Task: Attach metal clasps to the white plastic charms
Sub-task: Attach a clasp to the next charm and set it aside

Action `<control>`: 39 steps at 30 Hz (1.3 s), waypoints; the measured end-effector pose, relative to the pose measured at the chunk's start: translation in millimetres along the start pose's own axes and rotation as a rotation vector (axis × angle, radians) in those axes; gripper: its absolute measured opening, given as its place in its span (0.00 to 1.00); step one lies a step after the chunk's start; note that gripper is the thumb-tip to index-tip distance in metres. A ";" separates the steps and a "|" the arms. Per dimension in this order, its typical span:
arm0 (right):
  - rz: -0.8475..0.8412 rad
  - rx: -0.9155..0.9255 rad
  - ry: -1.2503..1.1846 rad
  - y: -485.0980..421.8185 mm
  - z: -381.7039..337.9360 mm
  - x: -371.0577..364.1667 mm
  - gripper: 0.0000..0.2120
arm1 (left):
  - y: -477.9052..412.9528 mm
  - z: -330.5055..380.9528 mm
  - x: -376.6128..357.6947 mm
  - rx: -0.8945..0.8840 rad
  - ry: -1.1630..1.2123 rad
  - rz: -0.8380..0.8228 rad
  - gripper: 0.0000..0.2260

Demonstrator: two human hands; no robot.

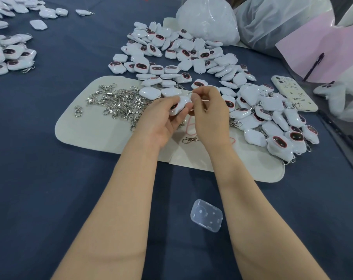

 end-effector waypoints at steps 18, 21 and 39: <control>-0.024 0.287 0.281 3.4 -10.8 -1.3 0.07 | -4.2 1.1 -0.3 -0.176 -0.265 0.065 0.02; -0.084 0.295 0.329 1.6 -9.4 -3.4 0.06 | -5.3 3.9 2.3 -0.281 -0.492 0.130 0.08; -0.186 -0.132 -0.014 -3.6 13.7 -5.3 0.05 | -8.1 0.0 1.0 -0.327 -0.316 0.124 0.05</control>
Point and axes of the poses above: each hand's wrist, its own y-axis away from the middle knuckle, its own x-axis out of the back of the hand, z = x × y, the point moved 5 cm from there along -y, towards the middle knuckle, and after that the axes turned 4 degrees about z, right-handed, at the moved point
